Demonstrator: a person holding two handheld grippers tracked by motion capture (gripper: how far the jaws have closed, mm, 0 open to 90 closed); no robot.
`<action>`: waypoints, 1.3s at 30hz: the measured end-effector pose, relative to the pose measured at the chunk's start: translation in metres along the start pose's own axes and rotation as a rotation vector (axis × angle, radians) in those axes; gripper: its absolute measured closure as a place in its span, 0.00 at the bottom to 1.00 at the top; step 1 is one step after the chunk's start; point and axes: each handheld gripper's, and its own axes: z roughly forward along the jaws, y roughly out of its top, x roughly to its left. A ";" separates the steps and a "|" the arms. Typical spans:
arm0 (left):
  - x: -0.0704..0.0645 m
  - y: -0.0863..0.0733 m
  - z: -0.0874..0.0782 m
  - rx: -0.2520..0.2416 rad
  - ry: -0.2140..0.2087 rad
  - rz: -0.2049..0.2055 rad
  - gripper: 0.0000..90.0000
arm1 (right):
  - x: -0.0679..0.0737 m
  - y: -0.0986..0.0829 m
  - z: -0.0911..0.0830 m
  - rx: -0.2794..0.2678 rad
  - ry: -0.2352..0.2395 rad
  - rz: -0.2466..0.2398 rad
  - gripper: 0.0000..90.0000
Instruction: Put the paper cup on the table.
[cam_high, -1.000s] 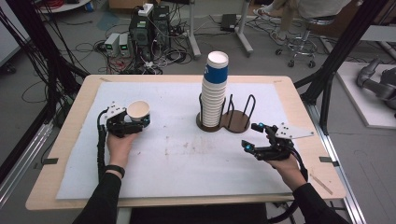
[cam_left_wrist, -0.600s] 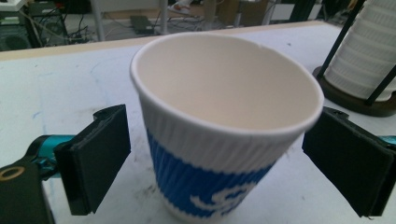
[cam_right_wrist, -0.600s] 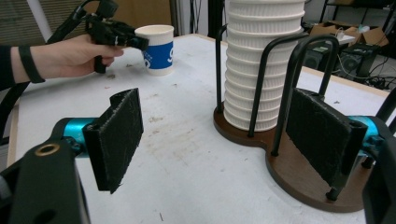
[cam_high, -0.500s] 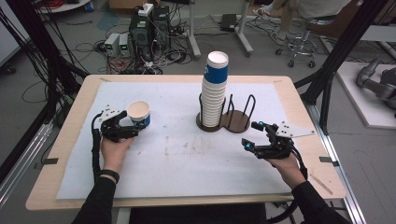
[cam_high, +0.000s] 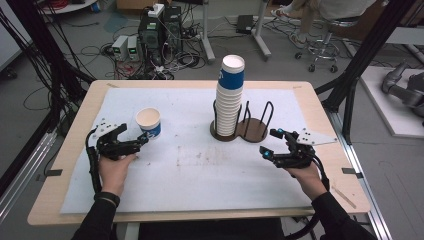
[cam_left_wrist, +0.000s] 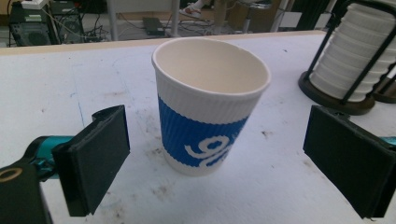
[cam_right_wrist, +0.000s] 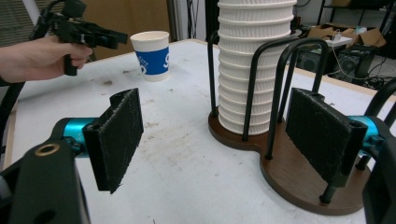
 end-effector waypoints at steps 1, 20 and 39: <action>-0.002 0.000 -0.004 -0.007 -0.003 0.003 0.08 | 0.000 0.000 -0.001 -0.001 -0.002 -0.003 0.22; -0.075 0.012 -0.004 -0.084 -0.307 0.186 0.08 | 0.002 0.000 0.003 0.014 -0.017 -0.014 0.22; -0.088 0.006 0.008 -0.043 -0.394 0.160 0.08 | 0.001 -0.001 0.005 0.036 -0.030 -0.011 0.22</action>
